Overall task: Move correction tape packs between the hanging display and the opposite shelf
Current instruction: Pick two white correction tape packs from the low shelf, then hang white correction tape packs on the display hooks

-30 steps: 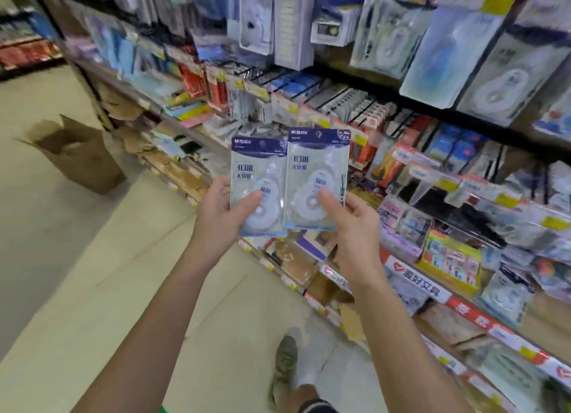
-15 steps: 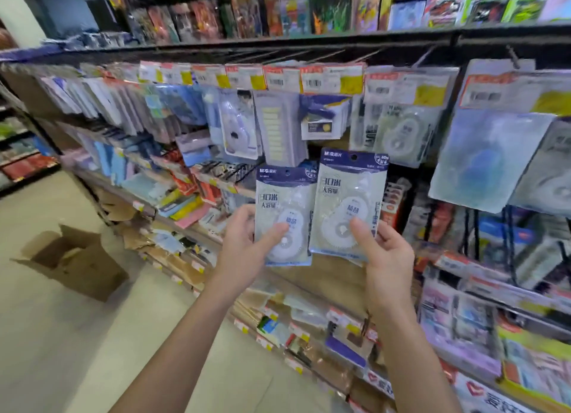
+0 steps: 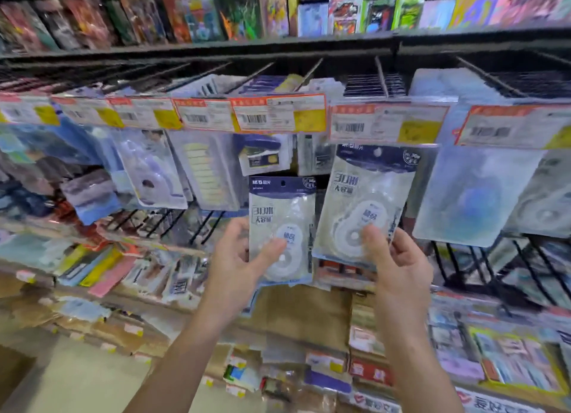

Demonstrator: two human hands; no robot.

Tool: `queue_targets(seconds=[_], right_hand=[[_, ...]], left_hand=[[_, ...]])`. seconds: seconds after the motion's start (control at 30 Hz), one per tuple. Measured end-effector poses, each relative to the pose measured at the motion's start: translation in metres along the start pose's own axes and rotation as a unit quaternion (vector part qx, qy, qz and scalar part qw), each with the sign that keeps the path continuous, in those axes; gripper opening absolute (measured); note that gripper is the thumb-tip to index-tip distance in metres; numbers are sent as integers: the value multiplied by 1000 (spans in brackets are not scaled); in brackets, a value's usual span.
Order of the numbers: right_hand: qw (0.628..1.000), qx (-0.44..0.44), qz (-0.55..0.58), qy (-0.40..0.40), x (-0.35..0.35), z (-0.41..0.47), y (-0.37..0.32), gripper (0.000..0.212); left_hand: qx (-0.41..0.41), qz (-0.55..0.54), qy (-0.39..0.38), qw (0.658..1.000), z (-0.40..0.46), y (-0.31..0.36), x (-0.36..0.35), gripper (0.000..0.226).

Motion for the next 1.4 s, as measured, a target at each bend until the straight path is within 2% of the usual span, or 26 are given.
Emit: queue_targets(seconds=[0.37,0.53,0.7,0.77,1.03,1.2,1.4], right_hand=[[995,37,-39,84,-32,-1,-6,23],[991,46,-30,123,-41,-1,-12,21],[988,53,-34,139,-36,4,-22,22],[988,58,-60,128,-34,9,-23,30],[991,98,-13,96,-33,16,-18,27],[990,93,-8,102,-32,13,-10,22],[990,84,-7,111,-30,24,-3,28]], left_hand=[[-8,0,-148,989,41,4,20,22],[-15,-8,-187,982,54,1,32,29],[4,-18,-186,982,60,-11,29,38],[7,-23,-183,983,62,-17,26,39],[-15,-11,-155,988,64,-16,22,34],[-35,12,-124,992,59,-14,27,30],[-51,24,-110,992,61,-12,32,22]])
Point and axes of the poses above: each hand's wrist, its own z-axis towards the middle knuckle, its own x-axis out of the back of the hand, y = z × x, the point moved 2 cm from there along z, towards the middle knuckle, and after that the axes turned 10 degrees about -y, right-handed, at the moved point
